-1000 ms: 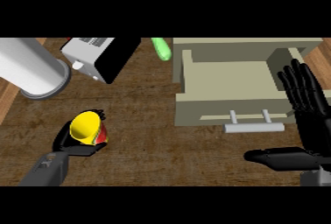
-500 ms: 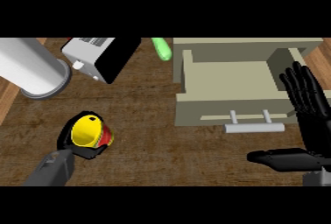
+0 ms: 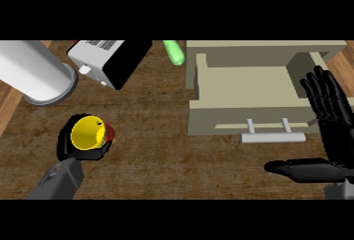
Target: Pick up the cup, place it into the drawer and close the drawer
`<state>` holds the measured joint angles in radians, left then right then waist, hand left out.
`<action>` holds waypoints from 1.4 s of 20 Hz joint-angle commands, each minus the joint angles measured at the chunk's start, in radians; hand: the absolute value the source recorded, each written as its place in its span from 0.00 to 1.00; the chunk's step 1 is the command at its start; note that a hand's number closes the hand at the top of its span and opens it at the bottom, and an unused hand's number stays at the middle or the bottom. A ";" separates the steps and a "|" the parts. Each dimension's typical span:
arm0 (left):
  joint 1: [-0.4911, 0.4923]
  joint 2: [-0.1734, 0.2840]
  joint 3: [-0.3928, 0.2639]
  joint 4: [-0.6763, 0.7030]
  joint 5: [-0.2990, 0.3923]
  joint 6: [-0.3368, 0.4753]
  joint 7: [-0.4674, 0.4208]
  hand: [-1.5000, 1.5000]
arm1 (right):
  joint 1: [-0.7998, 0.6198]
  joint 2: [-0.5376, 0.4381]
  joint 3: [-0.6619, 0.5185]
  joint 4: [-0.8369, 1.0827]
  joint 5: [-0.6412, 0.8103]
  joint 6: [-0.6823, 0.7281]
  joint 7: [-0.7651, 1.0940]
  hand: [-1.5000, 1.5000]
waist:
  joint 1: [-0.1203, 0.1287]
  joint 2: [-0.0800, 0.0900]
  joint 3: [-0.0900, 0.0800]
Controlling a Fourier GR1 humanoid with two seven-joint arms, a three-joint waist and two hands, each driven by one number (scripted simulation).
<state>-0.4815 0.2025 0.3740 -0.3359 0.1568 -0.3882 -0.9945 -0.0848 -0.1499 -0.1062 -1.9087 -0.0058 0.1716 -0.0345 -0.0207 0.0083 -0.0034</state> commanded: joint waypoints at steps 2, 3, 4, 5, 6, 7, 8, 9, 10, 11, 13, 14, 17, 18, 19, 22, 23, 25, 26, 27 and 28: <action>-0.008 0.019 0.003 -0.037 0.012 -0.106 -0.138 1.00 | -0.029 0.013 0.005 -0.002 0.009 -0.021 0.020 0.00 | 0.009 -0.003 0.001; -0.060 -0.014 0.007 -0.080 0.026 -0.051 -0.097 1.00 | 0.027 -0.011 -0.008 -0.086 -0.024 0.008 0.054 0.00 | 0.001 -0.010 0.002; -0.030 0.003 0.001 -0.094 0.024 -0.082 -0.116 1.00 | 0.015 -0.018 -0.027 -0.018 -0.036 0.023 0.011 0.00 | 0.012 -0.007 0.003; -0.057 0.010 -0.007 -0.104 0.020 -0.077 -0.090 1.00 | 0.028 -0.059 -0.060 -0.081 -0.077 0.050 0.071 0.00 | 0.002 -0.009 0.002; -0.058 -0.021 -0.041 -0.149 0.007 -0.077 -0.058 1.00 | -0.013 -0.008 -0.031 0.038 -0.009 0.001 -0.012 0.00 | 0.024 -0.009 0.004; -0.036 -0.036 -0.060 -0.183 -0.003 -0.037 -0.033 1.00 | 0.035 -0.035 -0.060 -0.027 -0.045 0.027 0.019 0.00 | 0.019 -0.012 0.004; -0.062 -0.053 -0.070 -0.237 0.010 -0.036 0.027 1.00 | 0.053 -0.005 -0.020 -0.033 -0.013 0.013 0.004 0.00 | 0.028 -0.016 0.005; -0.055 -0.068 -0.078 -0.237 0.010 -0.036 0.020 1.00 | 0.020 -0.016 -0.041 -0.036 -0.037 0.012 0.031 0.00 | 0.022 -0.012 0.004; -0.090 -0.091 -0.087 -0.311 0.015 0.022 0.068 1.00 | 0.030 0.001 -0.026 -0.014 -0.008 0.000 -0.007 0.00 | 0.033 -0.017 0.005; -0.090 -0.091 -0.102 -0.325 0.004 0.024 0.059 1.00 | 0.017 -0.029 -0.057 -0.017 -0.045 0.021 0.026 0.00 | 0.026 -0.014 0.004; -0.109 -0.122 -0.137 -0.405 -0.014 0.104 0.133 1.00 | 0.024 0.018 -0.015 -0.052 -0.005 -0.027 0.051 0.00 | 0.027 -0.015 0.004; -0.148 -0.118 -0.134 -0.460 0.008 0.116 0.204 1.00 | 0.028 -0.018 -0.053 -0.048 -0.037 0.003 0.049 0.00 | 0.030 -0.018 0.005; -0.150 -0.162 -0.181 -0.593 -0.001 0.192 0.331 1.00 | 0.107 -0.045 -0.076 -0.097 -0.076 0.056 0.033 0.00 | 0.025 -0.019 0.005; -0.125 -0.148 -0.202 -0.624 -0.015 0.176 0.323 1.00 | -0.015 -0.059 -0.079 -0.046 -0.057 0.024 0.091 0.00 | 0.030 -0.014 0.004; -0.145 -0.195 -0.218 -0.696 -0.011 0.242 0.400 1.00 | 0.057 -0.028 -0.074 -0.036 -0.046 0.028 0.006 0.00 | 0.032 -0.017 0.005; -0.246 -0.184 -0.227 -0.692 -0.013 0.268 0.483 1.00 | 0.000 -0.021 -0.054 -0.036 -0.036 0.005 0.060 0.00 | 0.022 -0.011 0.004; -0.253 -0.194 -0.242 -0.752 -0.012 0.285 0.543 1.00 | 0.074 -0.052 -0.103 -0.056 -0.095 0.063 0.018 0.00 | 0.020 -0.014 0.004; -0.345 -0.193 -0.255 -0.727 -0.031 0.333 0.599 1.00 | -0.003 -0.043 -0.105 0.040 -0.058 0.031 -0.017 0.00 | 0.021 -0.010 0.004; -0.360 -0.201 -0.330 -0.709 0.011 0.408 0.617 1.00 | -0.018 -0.028 -0.056 -0.024 -0.037 0.012 0.058 0.00 | 0.013 -0.011 0.004; -0.347 -0.202 -0.318 -0.753 -0.032 0.395 0.634 1.00 | 0.003 -0.048 -0.104 -0.051 -0.095 0.034 0.064 0.00 | 0.015 -0.011 0.004; -0.403 -0.196 -0.278 -0.673 -0.045 0.390 0.608 1.00 | 0.048 -0.038 -0.112 0.022 -0.086 0.062 -0.056 0.00 | 0.011 -0.007 0.004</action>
<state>-0.7963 0.0114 0.1052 -1.0284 0.1351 -0.0502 -0.4427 -0.0631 -0.1852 -0.1918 -1.9263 -0.0701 0.2052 -0.0188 -0.0035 -0.0028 0.0005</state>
